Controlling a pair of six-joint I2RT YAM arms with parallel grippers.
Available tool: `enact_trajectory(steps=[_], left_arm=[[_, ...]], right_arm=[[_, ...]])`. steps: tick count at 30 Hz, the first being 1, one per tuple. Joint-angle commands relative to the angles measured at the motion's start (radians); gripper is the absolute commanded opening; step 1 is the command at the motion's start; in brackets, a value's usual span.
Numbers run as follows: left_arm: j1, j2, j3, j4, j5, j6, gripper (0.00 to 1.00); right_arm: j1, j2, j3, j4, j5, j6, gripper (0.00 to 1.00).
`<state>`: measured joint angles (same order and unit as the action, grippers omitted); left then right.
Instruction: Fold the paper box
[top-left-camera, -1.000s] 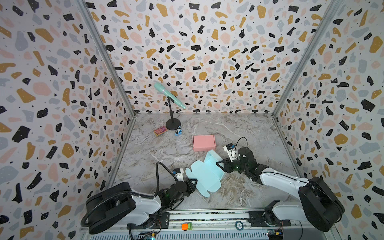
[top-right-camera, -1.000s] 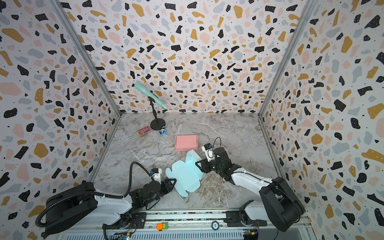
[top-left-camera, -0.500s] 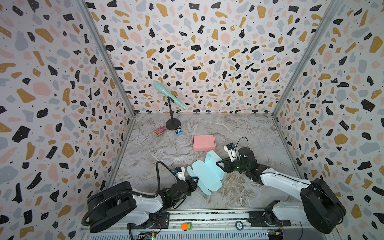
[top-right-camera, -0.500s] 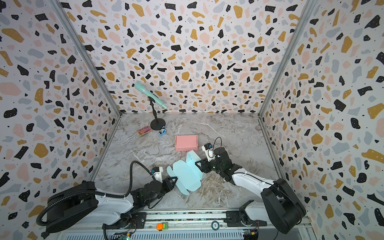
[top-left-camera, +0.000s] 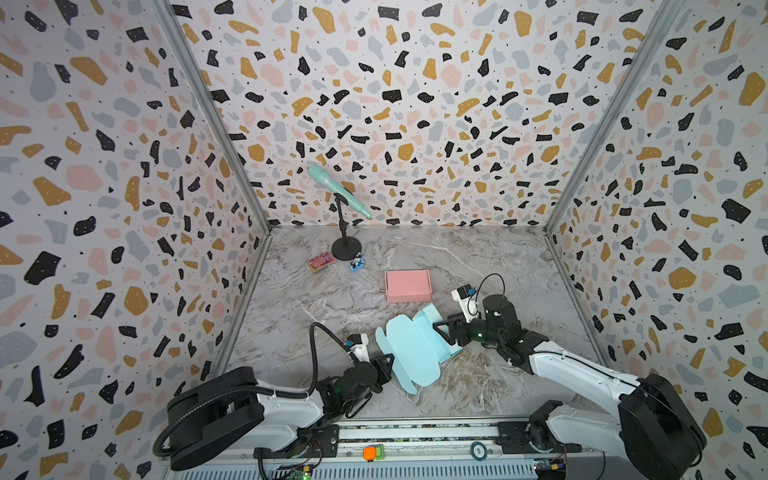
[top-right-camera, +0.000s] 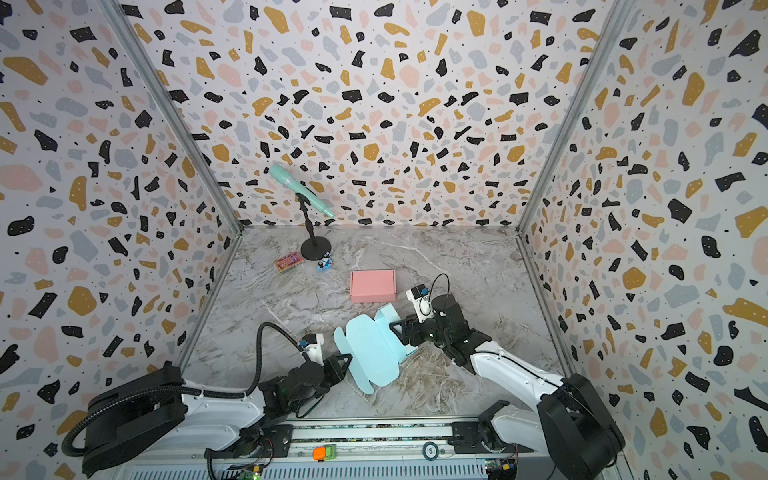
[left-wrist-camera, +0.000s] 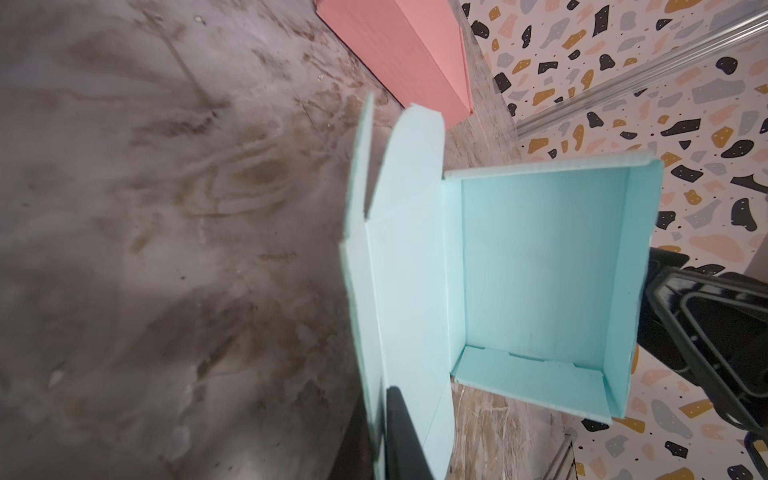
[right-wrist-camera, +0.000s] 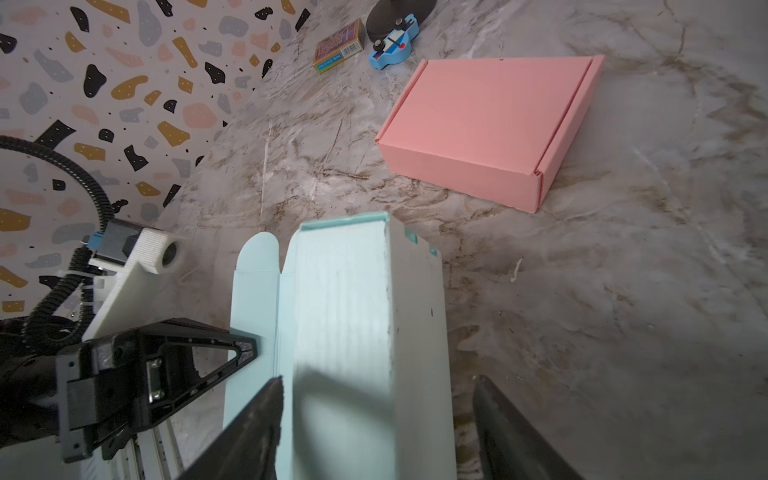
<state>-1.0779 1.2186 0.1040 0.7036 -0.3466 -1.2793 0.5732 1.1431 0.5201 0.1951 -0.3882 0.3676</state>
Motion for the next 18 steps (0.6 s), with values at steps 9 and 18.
enact_trajectory(steps=[9,18], left_arm=[[-0.009,-0.152,0.031,-0.174,-0.051,0.063,0.06],[-0.008,-0.266,0.126,-0.405,-0.048,0.182,0.04]], right_arm=[[-0.003,-0.187,0.015,-0.175,0.056,-0.041,0.74],[-0.005,-0.362,-0.016,-0.174,0.087,-0.06,0.75]])
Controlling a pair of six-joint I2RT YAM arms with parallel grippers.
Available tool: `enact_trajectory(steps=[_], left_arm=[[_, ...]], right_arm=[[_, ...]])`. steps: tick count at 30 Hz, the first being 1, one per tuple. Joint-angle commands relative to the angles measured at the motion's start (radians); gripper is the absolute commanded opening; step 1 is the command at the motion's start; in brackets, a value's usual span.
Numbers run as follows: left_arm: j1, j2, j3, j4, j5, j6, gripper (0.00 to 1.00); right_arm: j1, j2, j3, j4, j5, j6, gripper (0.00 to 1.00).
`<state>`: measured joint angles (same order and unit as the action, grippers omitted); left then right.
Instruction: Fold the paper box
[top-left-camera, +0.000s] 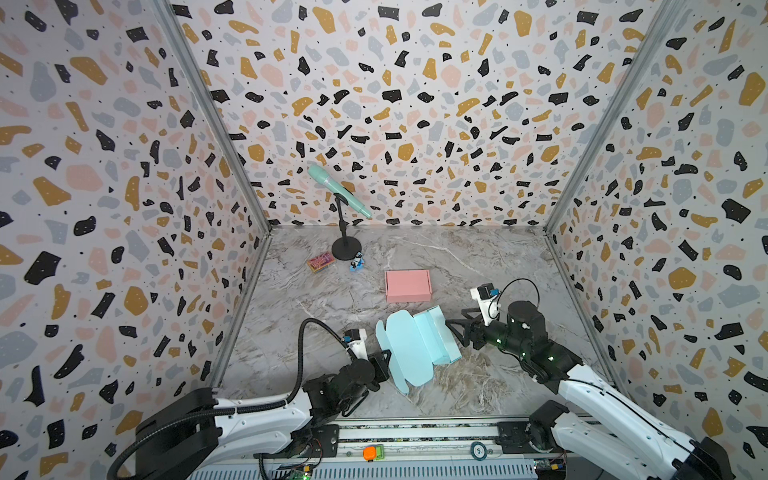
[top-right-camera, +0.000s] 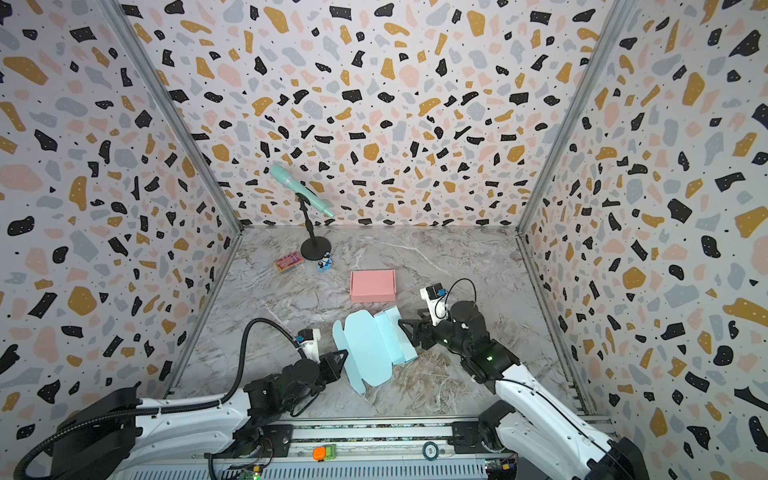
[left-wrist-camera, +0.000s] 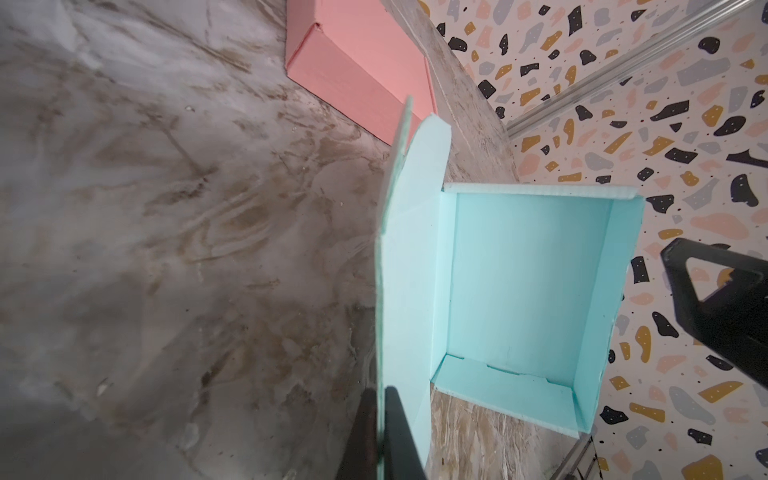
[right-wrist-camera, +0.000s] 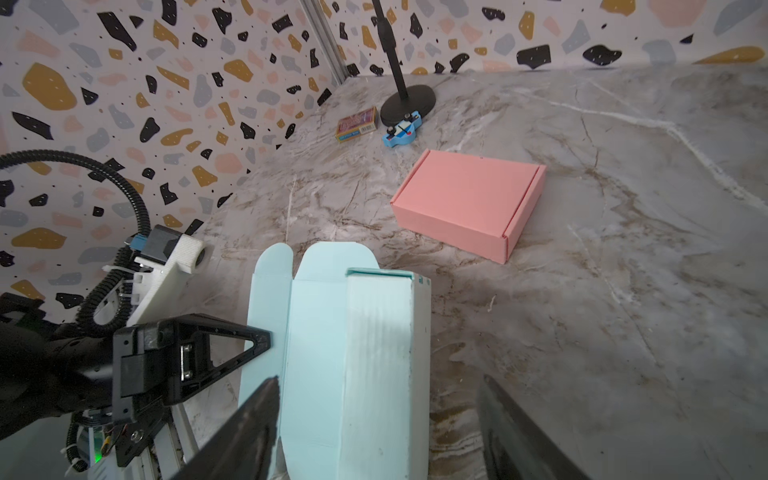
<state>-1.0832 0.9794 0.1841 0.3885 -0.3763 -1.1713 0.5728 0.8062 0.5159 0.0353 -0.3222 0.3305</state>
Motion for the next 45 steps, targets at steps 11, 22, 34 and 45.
enact_trajectory(steps=[11,22,34,45], left_arm=[[-0.003,-0.048,0.271,-0.471,0.026,0.358,0.0],[-0.003,0.038,0.492,-0.719,0.085,0.566,0.0],[-0.003,0.198,0.791,-1.009,0.098,0.762,0.0],[-0.003,0.326,0.96,-1.145,0.178,0.887,0.0]], right_arm=[[-0.004,-0.105,-0.022,0.021,0.034,-0.063,0.76],[-0.001,-0.165,-0.082,0.151,-0.066,-0.122,0.76],[0.01,-0.128,-0.139,0.342,-0.113,-0.167,0.74],[0.02,-0.103,-0.196,0.464,-0.129,-0.184,0.74]])
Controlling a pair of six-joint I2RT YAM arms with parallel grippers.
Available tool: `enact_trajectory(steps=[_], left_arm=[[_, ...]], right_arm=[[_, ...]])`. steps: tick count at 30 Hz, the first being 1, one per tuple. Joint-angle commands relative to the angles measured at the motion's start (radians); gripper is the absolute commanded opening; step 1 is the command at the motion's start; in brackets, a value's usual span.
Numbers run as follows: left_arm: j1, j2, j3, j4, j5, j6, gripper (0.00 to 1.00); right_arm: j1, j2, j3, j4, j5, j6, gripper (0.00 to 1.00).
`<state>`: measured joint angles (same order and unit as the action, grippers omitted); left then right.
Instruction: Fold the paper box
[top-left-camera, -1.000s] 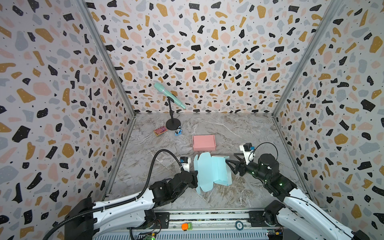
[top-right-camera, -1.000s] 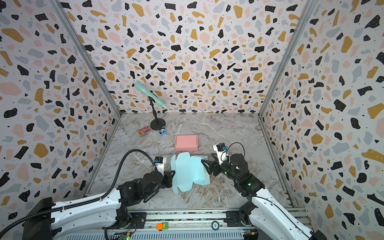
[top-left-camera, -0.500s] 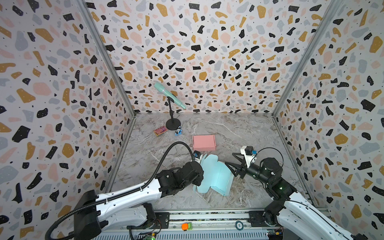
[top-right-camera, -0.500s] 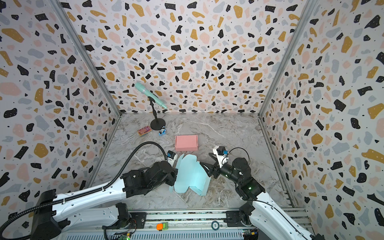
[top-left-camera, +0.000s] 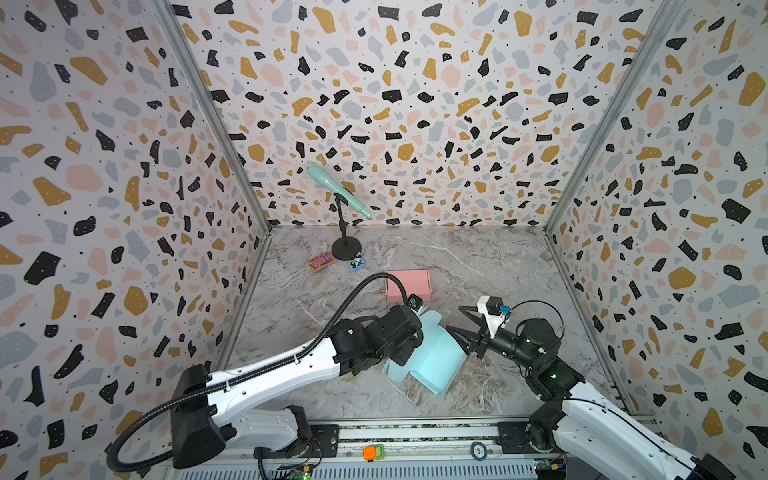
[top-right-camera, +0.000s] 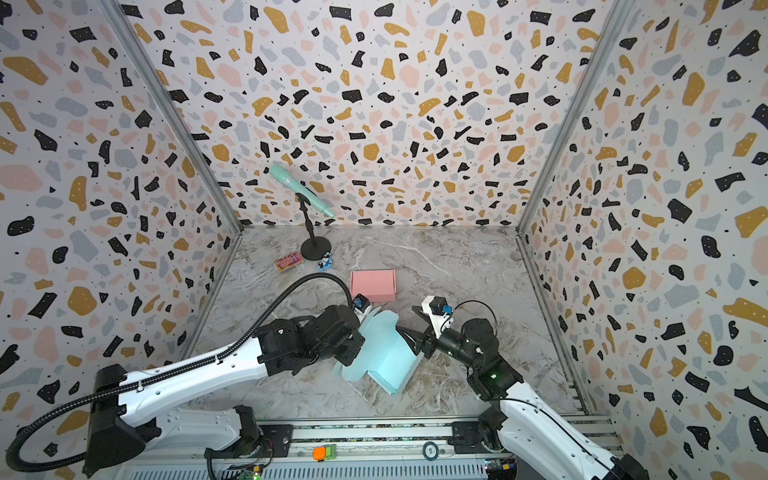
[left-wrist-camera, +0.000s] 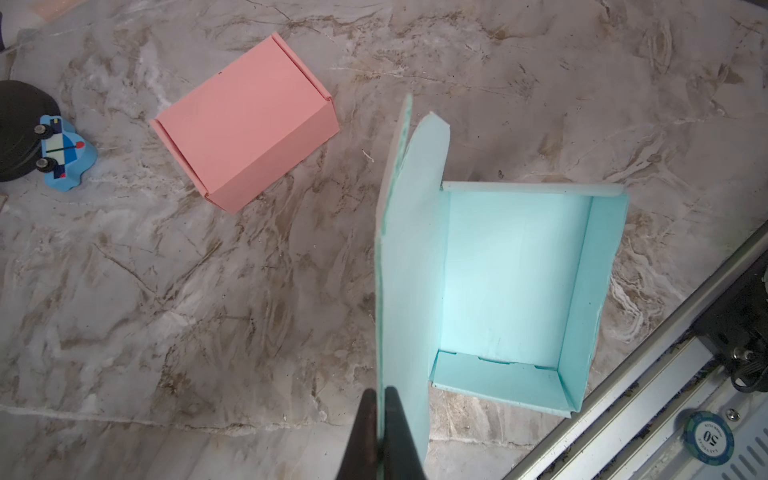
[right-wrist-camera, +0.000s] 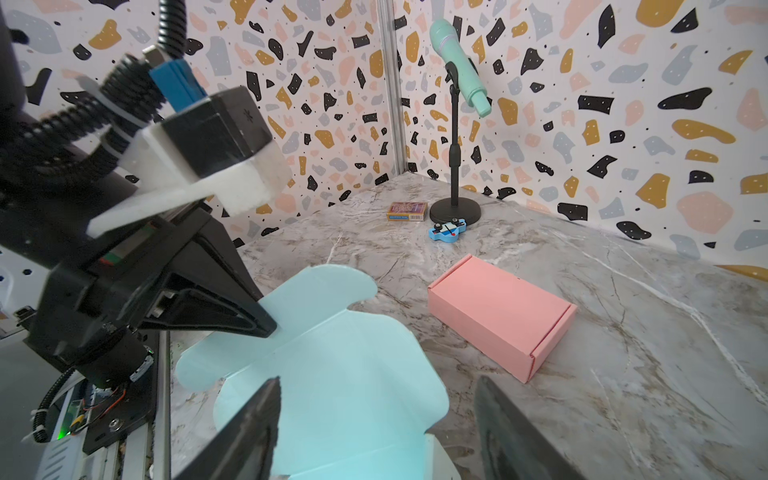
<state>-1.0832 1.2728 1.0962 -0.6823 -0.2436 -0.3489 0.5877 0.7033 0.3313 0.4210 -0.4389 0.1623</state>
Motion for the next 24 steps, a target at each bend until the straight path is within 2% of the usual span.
enact_trajectory(steps=[1,9,17,24], left_arm=[[-0.003,0.052,0.076,-0.096,0.057,0.078,0.0],[-0.003,0.117,0.187,-0.162,0.073,0.131,0.0],[-0.003,0.154,0.255,-0.206,0.064,0.162,0.0],[-0.003,0.167,0.282,-0.227,0.078,0.188,0.0]], right_arm=[[0.006,0.002,-0.018,0.092,-0.013,-0.014,0.74],[0.005,0.042,-0.021,0.116,-0.067,-0.041,0.74],[0.005,0.067,-0.056,0.171,-0.071,-0.065,0.74],[0.003,0.163,-0.025,0.17,-0.059,-0.106,0.74]])
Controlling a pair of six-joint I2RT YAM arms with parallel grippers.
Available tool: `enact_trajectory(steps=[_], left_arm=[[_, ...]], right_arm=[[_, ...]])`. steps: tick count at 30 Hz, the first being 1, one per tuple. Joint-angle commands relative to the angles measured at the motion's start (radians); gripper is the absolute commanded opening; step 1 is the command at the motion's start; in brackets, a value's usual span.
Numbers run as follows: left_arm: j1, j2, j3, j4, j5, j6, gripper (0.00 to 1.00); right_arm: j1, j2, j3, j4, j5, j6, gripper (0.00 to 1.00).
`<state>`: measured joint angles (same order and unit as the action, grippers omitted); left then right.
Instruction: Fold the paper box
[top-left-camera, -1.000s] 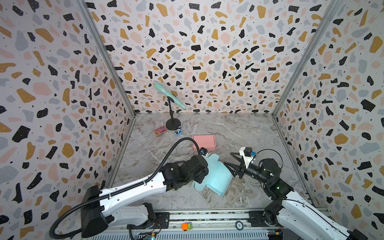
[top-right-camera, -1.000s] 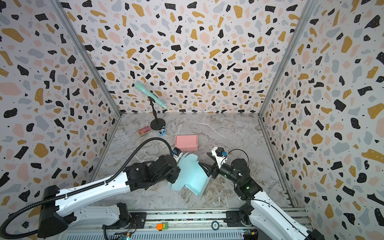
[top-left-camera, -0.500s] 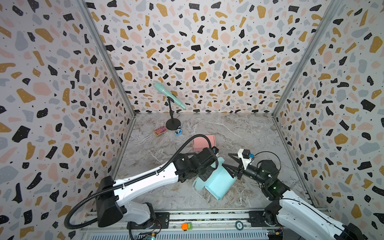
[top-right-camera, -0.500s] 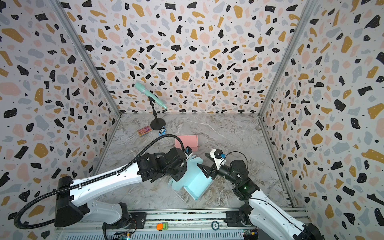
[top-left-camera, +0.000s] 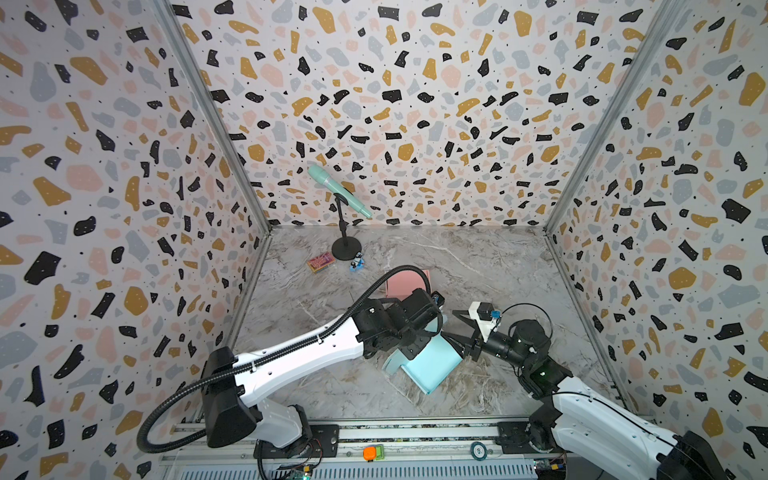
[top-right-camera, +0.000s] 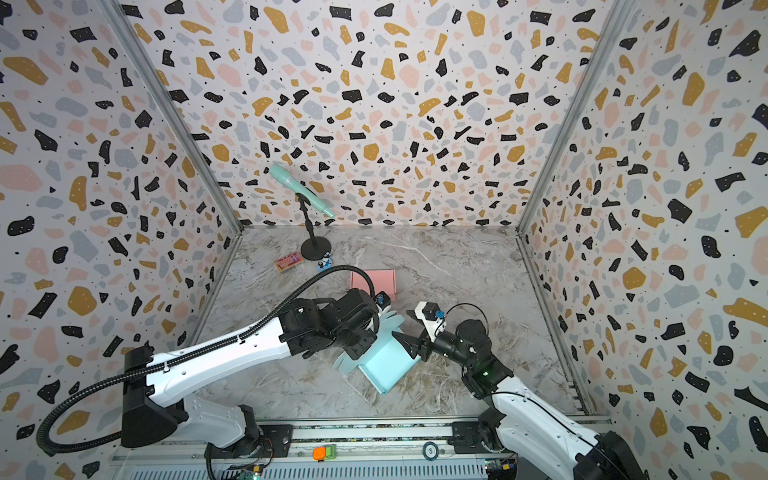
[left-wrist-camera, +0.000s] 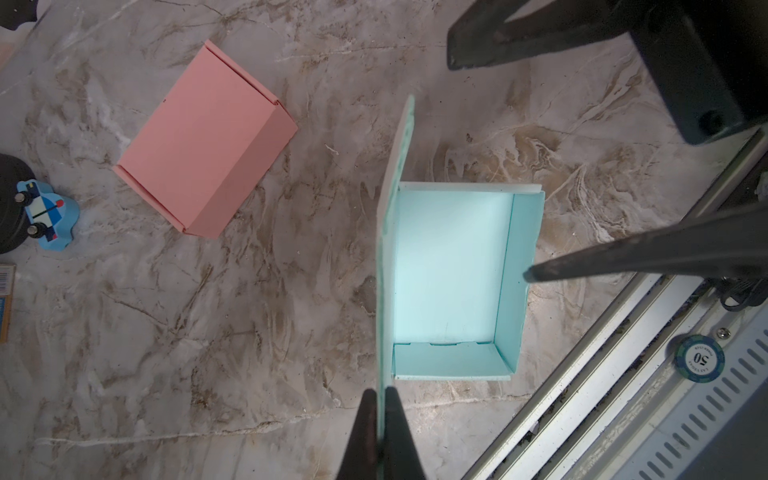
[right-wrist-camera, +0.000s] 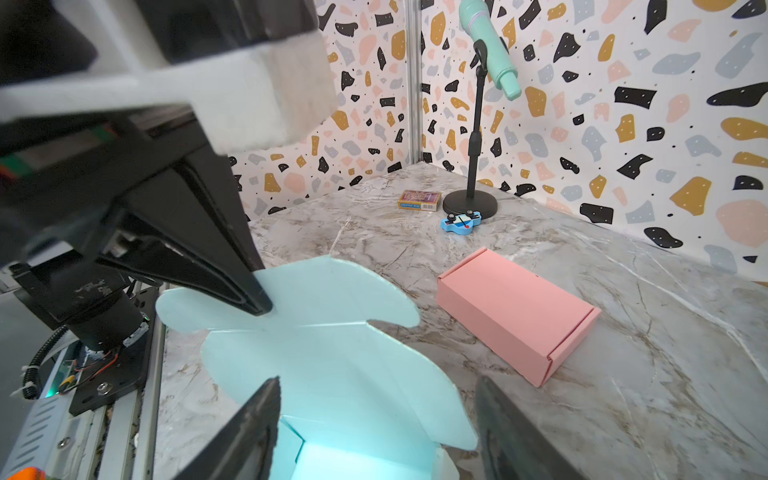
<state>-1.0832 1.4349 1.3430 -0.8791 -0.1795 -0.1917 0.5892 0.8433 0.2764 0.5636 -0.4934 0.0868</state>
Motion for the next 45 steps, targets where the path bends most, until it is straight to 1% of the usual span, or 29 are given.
enact_trajectory(steps=[1,8,13,18,22,26,33,42,45], left_arm=[[-0.003,0.004,0.034,-0.03,0.017,0.034,0.0],[-0.003,0.008,0.037,-0.032,0.034,0.053,0.0],[-0.003,0.018,0.043,-0.04,0.034,0.065,0.0],[-0.003,0.021,0.053,-0.044,0.021,0.073,0.0],[-0.003,0.019,0.049,-0.047,0.018,0.075,0.0],[-0.003,0.018,0.05,-0.049,0.002,0.075,0.0],[-0.003,0.01,0.035,-0.051,-0.026,0.07,0.0],[-0.003,0.006,0.03,-0.05,-0.042,0.075,0.0],[-0.003,0.006,0.025,-0.049,-0.058,0.078,0.0]], right_arm=[[0.001,0.037,0.037,0.022,0.002,-0.038,0.74],[0.0,0.13,0.092,0.005,0.023,-0.076,0.74],[-0.001,0.173,0.102,0.028,0.005,-0.075,0.73],[0.005,0.21,0.121,0.012,-0.02,-0.082,0.6],[0.025,0.212,0.126,0.003,-0.027,-0.094,0.55],[0.029,0.212,0.139,-0.026,-0.05,-0.111,0.43],[0.031,0.216,0.145,-0.064,-0.061,-0.131,0.27],[0.044,0.247,0.162,-0.086,-0.068,-0.144,0.15],[0.052,0.255,0.167,-0.096,-0.059,-0.153,0.13]])
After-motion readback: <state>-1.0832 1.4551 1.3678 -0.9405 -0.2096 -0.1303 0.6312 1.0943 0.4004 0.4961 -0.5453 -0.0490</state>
